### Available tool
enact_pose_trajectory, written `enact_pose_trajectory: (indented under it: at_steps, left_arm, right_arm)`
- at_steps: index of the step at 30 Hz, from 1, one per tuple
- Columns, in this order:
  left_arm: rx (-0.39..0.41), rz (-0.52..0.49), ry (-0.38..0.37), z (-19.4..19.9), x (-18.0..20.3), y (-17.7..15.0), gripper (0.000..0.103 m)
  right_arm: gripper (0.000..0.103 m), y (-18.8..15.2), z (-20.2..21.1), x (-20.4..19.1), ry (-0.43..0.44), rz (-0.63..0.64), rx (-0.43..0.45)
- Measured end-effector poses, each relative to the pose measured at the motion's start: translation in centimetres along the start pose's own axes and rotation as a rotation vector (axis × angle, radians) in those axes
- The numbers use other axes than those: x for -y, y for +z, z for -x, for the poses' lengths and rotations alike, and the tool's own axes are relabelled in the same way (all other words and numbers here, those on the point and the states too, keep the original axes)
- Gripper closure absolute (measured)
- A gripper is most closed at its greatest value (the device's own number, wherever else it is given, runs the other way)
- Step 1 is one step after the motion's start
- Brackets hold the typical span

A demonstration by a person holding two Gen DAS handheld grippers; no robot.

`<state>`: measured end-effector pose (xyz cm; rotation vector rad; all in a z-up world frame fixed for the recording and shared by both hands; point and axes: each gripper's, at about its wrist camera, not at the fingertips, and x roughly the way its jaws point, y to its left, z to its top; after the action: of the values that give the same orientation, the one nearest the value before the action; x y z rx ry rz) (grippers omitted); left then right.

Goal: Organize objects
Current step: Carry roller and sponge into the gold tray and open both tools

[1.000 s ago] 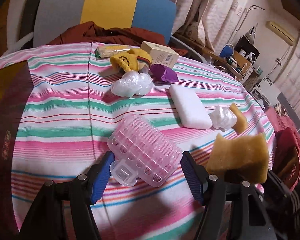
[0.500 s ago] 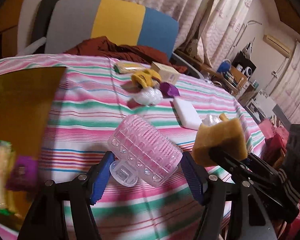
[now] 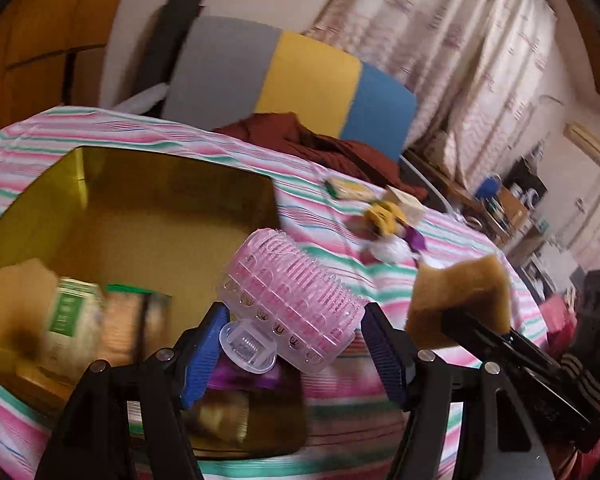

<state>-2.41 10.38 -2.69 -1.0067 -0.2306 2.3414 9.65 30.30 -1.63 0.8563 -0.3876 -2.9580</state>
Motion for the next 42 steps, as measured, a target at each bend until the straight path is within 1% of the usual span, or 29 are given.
enact_pose_trajectory:
  at_steps: [4, 8, 13, 21, 28, 31, 36, 38, 40, 41, 42]
  left_arm:
    - [0.024, 0.049, 0.052, 0.6, -2.9, 0.7, 0.034]
    - [0.045, 0.103, 0.098, 1.1, -5.8, 1.5, 0.034]
    - [0.041, 0.108, 0.145, 0.9, -8.0, 2.3, 0.034]
    - [0.041, 0.131, 0.169, 0.8, -10.2, 3.0, 0.034]
    - [0.031, 0.138, 0.172, 0.5, -10.8, 2.8, 0.034]
    - [0.028, 0.138, 0.174, 0.5, -10.8, 2.8, 0.034]
    - [0.022, 0.146, 0.176, 0.5, -11.1, 2.7, 0.034]
    - [0.020, 0.149, 0.175, 0.5, -11.2, 2.6, 0.034]
    - [0.018, 0.148, 0.174, 0.4, -11.2, 2.6, 0.034]
    - [0.016, 0.147, 0.175, 0.4, -11.2, 2.6, 0.034]
    - [0.015, 0.148, 0.176, 0.4, -11.1, 2.6, 0.034]
  right_arm:
    - [0.051, 0.9, -1.4, -2.9, 0.059, 0.010, -0.009]
    - [0.051, 1.4, -2.6, -5.7, 0.098, 0.044, -0.022]
    - [0.051, 1.8, -4.6, -8.3, 0.124, 0.073, -0.053]
    - [0.051, 1.6, -7.9, -10.0, 0.114, 0.075, -0.121]
    - [0.050, 1.5, -9.3, -11.2, 0.083, 0.124, -0.138]
    - [0.050, 1.5, -10.3, -11.6, 0.058, 0.139, -0.161]
    - [0.048, 1.9, -11.9, -11.8, 0.041, 0.146, -0.194]
    - [0.046, 1.9, -12.4, -11.7, 0.025, 0.144, -0.206]
    - [0.044, 2.0, -12.7, -11.7, 0.030, 0.139, -0.210]
    - [0.041, 2.1, -12.7, -11.8, 0.028, 0.140, -0.208]
    - [0.036, 2.1, -12.6, -11.9, 0.025, 0.144, -0.198]
